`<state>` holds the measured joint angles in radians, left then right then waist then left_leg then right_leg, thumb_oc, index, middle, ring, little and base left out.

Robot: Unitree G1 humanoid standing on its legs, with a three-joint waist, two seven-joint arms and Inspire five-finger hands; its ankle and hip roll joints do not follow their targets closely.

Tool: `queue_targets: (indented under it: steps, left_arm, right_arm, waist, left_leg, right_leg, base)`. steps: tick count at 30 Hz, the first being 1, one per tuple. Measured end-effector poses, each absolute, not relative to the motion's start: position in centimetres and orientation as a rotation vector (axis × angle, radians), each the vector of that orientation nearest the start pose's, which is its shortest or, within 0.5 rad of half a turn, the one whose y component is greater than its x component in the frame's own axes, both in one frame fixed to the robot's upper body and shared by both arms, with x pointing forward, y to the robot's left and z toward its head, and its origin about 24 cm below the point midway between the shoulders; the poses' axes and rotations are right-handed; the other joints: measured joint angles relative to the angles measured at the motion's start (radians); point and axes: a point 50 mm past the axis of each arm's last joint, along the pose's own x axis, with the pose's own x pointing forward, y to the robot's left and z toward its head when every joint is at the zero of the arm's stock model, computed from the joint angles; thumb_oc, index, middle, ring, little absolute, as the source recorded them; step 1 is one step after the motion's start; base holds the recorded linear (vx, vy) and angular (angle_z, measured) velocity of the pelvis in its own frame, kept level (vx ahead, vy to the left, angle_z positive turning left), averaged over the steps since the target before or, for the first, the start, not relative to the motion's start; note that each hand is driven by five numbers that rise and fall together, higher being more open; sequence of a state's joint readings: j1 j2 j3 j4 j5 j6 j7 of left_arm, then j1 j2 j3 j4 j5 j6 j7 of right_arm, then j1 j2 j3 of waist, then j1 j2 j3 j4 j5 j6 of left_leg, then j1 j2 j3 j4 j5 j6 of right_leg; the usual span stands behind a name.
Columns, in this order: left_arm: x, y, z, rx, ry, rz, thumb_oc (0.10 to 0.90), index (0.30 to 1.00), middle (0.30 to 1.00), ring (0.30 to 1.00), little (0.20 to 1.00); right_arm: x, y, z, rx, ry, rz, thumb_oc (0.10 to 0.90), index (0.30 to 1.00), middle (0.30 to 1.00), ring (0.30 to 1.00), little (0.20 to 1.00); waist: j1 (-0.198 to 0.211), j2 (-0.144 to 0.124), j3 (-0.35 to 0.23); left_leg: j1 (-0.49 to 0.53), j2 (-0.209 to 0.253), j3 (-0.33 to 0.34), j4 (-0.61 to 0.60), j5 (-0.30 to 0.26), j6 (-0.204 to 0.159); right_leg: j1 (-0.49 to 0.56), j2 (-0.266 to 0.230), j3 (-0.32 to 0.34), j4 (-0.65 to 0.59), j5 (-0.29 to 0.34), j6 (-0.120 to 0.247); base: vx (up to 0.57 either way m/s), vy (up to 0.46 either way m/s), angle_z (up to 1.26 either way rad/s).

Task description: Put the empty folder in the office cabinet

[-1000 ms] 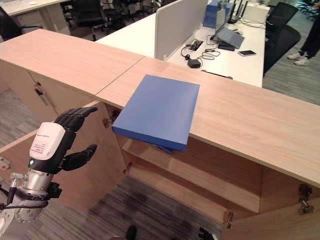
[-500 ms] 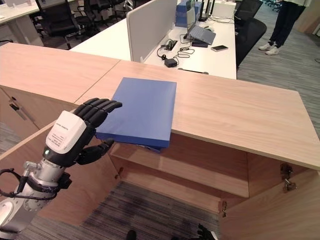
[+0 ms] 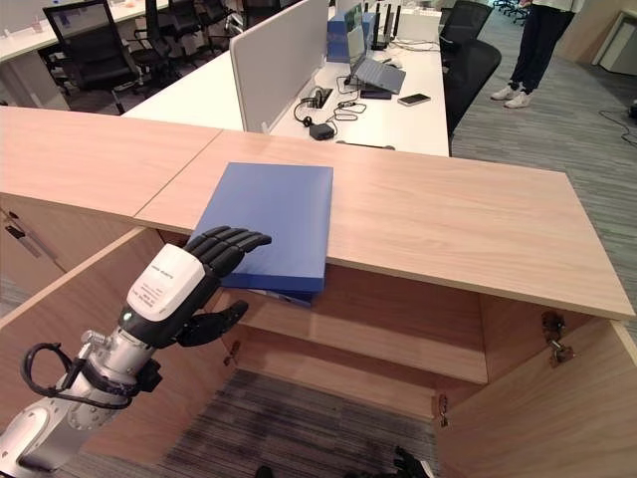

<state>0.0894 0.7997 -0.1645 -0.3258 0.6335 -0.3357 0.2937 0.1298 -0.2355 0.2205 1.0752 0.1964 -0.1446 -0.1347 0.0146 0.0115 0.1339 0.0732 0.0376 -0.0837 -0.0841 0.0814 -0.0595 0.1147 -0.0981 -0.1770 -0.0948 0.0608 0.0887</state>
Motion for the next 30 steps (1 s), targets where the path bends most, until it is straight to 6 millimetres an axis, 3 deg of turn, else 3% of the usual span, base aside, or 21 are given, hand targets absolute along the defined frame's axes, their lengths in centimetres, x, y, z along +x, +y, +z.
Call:
queue_targets:
  steps: [9, 30]
  left_arm:
    - [21.8, 18.7, 11.4, 1.240, -0.634, -0.276, 0.800, 0.900, 0.900, 0.900, 0.900]
    - [23.3, 19.6, 11.2, 1.337, -0.596, -0.223, 0.800, 0.900, 0.900, 0.900, 0.900]
  right_arm:
    - [7.8, -22.4, -15.7, -0.212, 1.066, -0.170, 0.800, 0.900, 0.900, 0.900, 0.900]
    - [6.9, -22.3, -15.9, -0.203, 1.090, -0.169, 0.800, 0.900, 0.900, 0.900, 0.900]
  waist:
    - [-0.010, 0.000, -0.010]
    - [-0.013, -0.024, -0.041]
  left_leg:
    - [0.002, -0.001, 0.005, 0.000, 0.001, 0.002]
    - [0.012, 0.000, 0.026, -0.001, -0.006, 0.011]
  right_leg:
    - [-0.001, 0.002, 0.004, 0.000, 0.004, 0.000]
    - [-0.002, -0.002, 0.026, 0.000, 0.010, 0.000]
  base:
    - [0.00, 0.001, 0.00]
    - [0.01, 0.001, -0.03]
